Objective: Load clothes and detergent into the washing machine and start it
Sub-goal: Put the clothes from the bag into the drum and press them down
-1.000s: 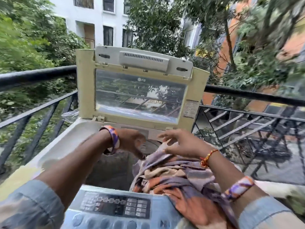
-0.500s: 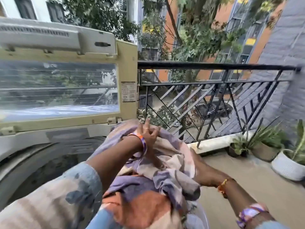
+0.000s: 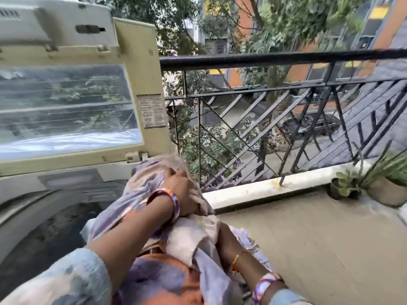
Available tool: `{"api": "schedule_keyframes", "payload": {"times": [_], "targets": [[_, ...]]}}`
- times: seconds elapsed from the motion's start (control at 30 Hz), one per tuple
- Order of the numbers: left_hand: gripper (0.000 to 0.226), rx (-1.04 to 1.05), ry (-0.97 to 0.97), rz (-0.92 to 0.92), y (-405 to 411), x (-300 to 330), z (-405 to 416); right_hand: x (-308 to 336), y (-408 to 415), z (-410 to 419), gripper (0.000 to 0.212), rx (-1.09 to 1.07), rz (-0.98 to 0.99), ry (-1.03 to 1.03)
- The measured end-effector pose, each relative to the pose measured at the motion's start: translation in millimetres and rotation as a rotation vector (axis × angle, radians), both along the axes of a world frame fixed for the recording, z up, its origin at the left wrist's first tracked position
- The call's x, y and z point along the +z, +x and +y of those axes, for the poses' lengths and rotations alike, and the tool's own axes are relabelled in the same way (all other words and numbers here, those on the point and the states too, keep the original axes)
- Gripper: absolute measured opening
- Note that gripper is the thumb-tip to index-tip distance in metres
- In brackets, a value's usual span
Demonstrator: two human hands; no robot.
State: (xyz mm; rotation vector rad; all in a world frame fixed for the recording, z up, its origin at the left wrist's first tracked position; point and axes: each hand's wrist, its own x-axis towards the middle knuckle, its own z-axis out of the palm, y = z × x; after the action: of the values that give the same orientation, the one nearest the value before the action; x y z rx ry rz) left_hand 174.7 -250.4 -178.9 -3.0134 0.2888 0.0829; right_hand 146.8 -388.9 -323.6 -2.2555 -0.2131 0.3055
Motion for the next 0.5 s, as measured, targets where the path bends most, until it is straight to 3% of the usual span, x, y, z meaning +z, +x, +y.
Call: {"api": "schedule_keyframes", "payload": {"times": [0.13, 0.27, 0.37, 0.5], "targets": [[0.043, -0.003, -0.285, -0.106, -9, 7, 13, 21, -11, 10, 0.024, -0.226, 0.042, 0.326], [0.043, -0.021, -0.789, -0.191, -33, 31, 50, 82, -29, 28, 0.006, -0.322, -0.235, 0.530], [0.034, 0.021, -1.175, -0.184, -59, 46, 100, 138, -39, 58, 0.017, -0.189, -0.533, 0.401], [0.025, 0.064, -1.395, -0.305, -99, 59, 162, 191, -59, 108, 0.041, -0.038, -0.751, 0.246]]}}
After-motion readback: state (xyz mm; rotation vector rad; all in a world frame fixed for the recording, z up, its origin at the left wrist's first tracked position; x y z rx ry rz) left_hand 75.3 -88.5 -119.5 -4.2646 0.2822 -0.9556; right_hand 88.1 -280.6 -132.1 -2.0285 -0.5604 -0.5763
